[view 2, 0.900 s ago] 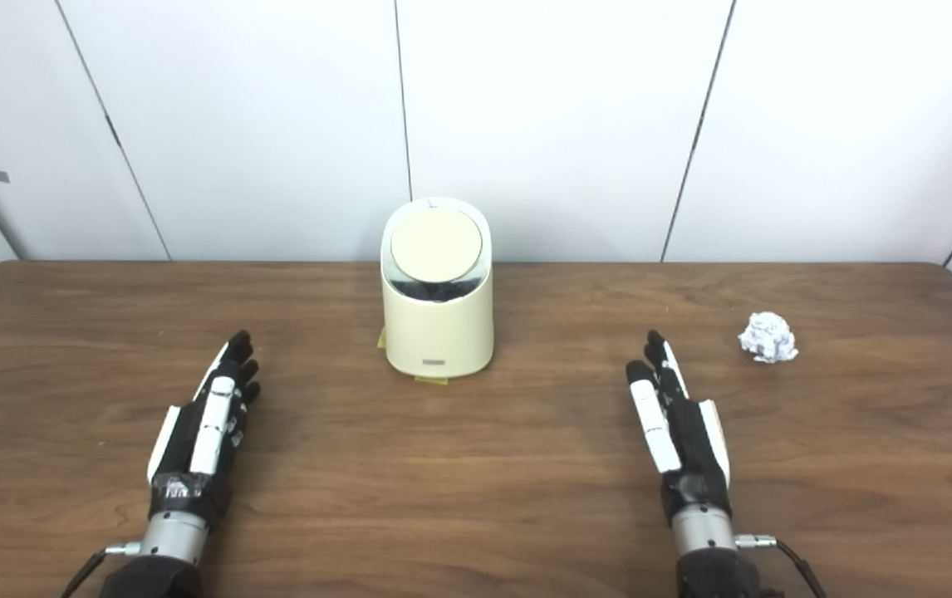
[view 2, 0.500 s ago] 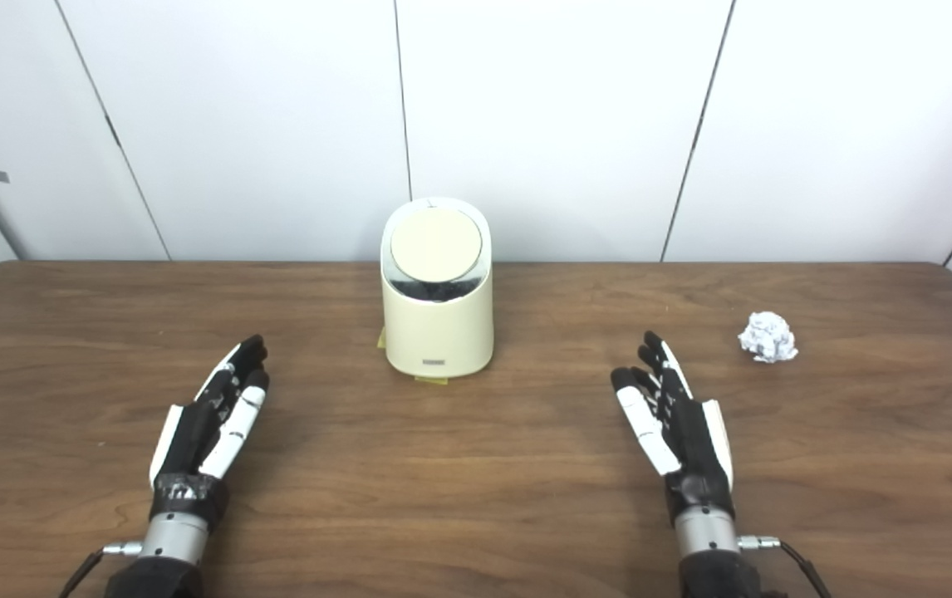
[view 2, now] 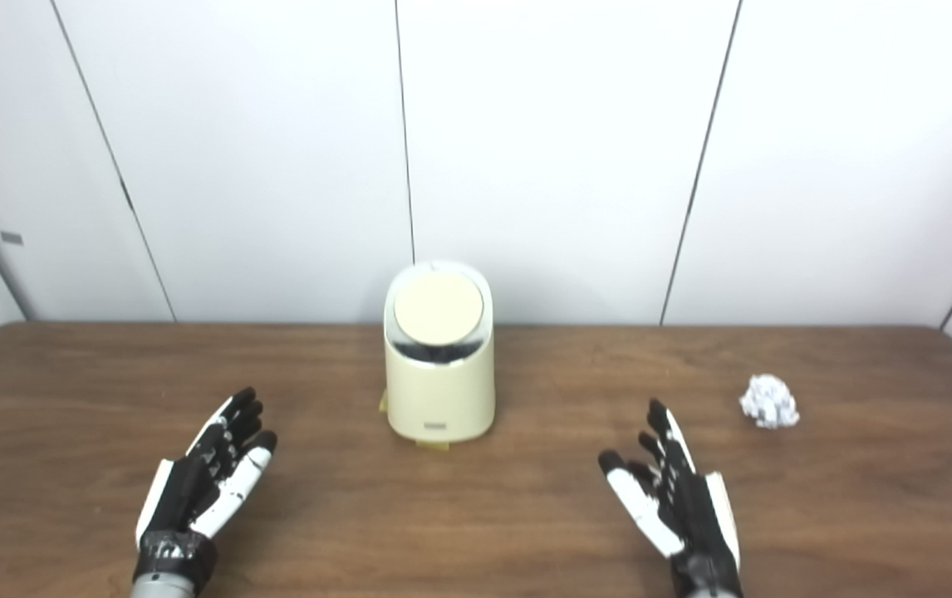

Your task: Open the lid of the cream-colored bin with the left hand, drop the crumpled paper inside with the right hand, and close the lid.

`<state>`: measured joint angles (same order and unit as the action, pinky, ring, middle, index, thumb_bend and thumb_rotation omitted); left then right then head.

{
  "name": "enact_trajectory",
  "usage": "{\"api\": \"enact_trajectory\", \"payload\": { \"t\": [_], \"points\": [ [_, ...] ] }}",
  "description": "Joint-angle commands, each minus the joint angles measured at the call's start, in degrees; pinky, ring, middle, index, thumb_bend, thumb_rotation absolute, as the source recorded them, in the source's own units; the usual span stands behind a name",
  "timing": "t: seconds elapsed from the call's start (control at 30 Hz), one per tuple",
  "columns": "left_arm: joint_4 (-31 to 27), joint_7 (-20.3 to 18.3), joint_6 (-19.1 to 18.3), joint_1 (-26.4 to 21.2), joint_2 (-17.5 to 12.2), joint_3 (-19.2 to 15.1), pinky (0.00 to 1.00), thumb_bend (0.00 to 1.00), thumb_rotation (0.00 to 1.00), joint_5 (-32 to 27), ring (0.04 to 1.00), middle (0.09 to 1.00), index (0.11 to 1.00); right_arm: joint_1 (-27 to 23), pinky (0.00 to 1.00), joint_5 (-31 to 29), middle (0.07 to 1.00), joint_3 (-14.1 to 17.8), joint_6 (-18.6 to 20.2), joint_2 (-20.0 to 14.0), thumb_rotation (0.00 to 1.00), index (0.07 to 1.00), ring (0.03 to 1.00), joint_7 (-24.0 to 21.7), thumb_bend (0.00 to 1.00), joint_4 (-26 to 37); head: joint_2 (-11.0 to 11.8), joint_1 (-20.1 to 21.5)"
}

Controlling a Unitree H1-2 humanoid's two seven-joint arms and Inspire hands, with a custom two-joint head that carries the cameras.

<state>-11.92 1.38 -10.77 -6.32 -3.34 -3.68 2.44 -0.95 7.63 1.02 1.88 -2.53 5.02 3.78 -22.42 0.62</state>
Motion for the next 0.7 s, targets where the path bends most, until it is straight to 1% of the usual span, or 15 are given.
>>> {"api": "enact_trajectory", "payload": {
  "t": [0.0,0.1,0.2,0.3,0.43,0.5,0.6,0.67],
  "points": [
    [-1.88,0.57,-0.13,-5.13,-0.13,0.66,0.91,0.71,0.37,1.60,0.901,0.897,0.909,-0.55,0.82,-0.45,0.959,0.19,-1.58,-0.31,0.64,0.975,0.925,-0.24,0.54,-2.00,0.33,-0.05],
    [-1.19,1.06,-1.12,-9.64,-0.14,1.13,0.88,0.71,0.34,2.66,0.883,0.885,0.902,-0.81,0.81,-0.81,0.955,0.34,-2.72,-0.59,0.66,0.977,0.920,-0.32,0.54,-3.12,0.48,-0.13],
    [-0.31,0.98,-2.62,-13.59,-0.50,1.68,0.86,0.73,0.32,4.00,0.879,0.878,0.895,-0.97,0.80,-1.08,0.953,0.47,-2.80,-0.75,0.66,0.982,0.919,-0.44,0.53,-3.27,0.33,-0.27],
    [0.48,0.08,-5.07,-17.54,-1.37,2.62,0.87,0.74,0.31,5.10,0.880,0.881,0.905,-0.91,0.80,-0.54,0.950,0.42,-2.85,-0.98,0.68,0.985,0.916,-0.37,0.53,-3.40,0.26,-0.34],
    [4.05,-0.73,-8.11,-24.50,-3.40,5.22,0.82,0.78,0.29,9.16,0.858,0.861,0.891,-0.84,0.82,-1.05,0.954,0.48,-2.77,-0.89,0.70,0.989,0.923,-0.64,0.53,-3.53,0.02,-0.43],
    [5.38,-1.00,-9.02,-26.72,-4.20,6.25,0.82,0.81,0.29,10.26,0.854,0.855,0.883,-0.87,0.82,-1.05,0.956,0.46,-2.67,-0.86,0.68,0.988,0.927,-0.64,0.52,-3.63,-0.18,-0.39],
    [7.60,-2.30,-10.78,-30.57,-5.76,8.46,0.80,0.83,0.30,12.81,0.844,0.850,0.878,-0.79,0.81,-0.98,0.958,0.41,-2.17,-0.76,0.69,0.988,0.925,-0.65,0.53,-3.36,-0.77,-0.41],
    [9.40,-3.47,-11.82,-33.05,-6.71,10.04,0.79,0.82,0.25,14.24,0.845,0.857,0.884,-0.69,0.81,-1.33,0.958,0.57,-1.52,-0.41,0.69,0.987,0.923,-0.58,0.54,-2.86,-1.18,-0.42]
  ]
}}
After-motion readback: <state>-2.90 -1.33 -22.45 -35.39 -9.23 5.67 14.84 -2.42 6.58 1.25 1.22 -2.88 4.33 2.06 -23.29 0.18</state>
